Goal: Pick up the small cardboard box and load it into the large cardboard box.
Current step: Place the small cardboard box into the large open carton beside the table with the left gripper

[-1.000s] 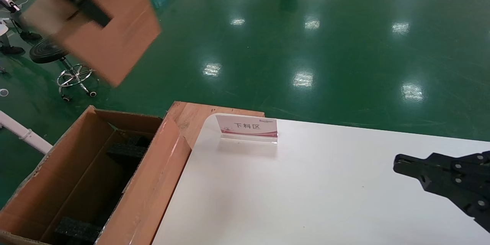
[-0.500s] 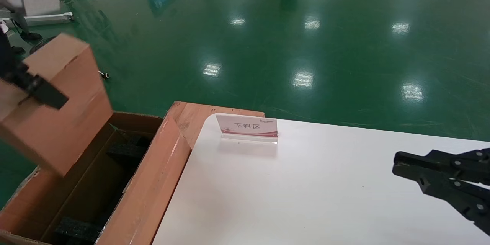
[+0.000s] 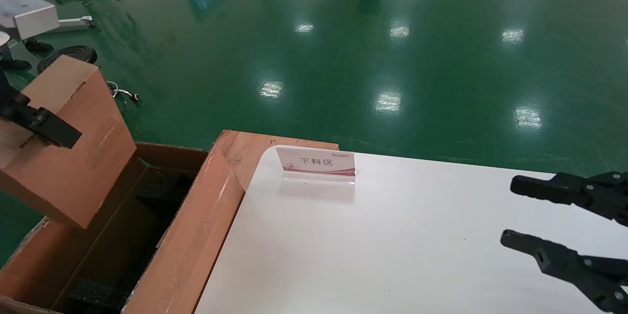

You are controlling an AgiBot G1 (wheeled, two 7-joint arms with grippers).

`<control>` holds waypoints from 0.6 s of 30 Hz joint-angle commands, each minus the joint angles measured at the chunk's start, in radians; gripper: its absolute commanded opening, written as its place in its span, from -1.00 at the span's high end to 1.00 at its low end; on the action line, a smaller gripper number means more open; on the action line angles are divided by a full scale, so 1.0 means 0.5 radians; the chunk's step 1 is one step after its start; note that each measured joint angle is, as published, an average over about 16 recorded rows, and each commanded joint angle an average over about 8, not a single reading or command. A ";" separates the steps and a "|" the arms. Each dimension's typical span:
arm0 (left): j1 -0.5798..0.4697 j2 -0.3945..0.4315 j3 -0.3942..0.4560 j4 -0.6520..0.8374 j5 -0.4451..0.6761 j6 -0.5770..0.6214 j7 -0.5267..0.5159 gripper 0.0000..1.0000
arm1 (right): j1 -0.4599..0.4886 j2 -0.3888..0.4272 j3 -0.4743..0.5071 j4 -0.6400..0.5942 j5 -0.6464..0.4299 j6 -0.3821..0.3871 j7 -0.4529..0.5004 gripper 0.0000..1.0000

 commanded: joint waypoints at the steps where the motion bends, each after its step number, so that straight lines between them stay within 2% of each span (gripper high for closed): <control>1: 0.004 -0.058 -0.026 -0.008 0.028 0.000 -0.002 1.00 | 0.000 0.000 0.000 0.000 0.000 0.000 0.000 -1.00; 10: 0.039 -0.334 -0.095 -0.034 0.041 0.003 0.103 1.00 | 0.000 0.001 -0.001 0.000 0.001 0.001 -0.001 -1.00; 18: 0.068 -0.550 0.002 -0.039 -0.063 0.013 0.213 1.00 | 0.000 0.001 -0.002 0.000 0.002 0.001 -0.001 -1.00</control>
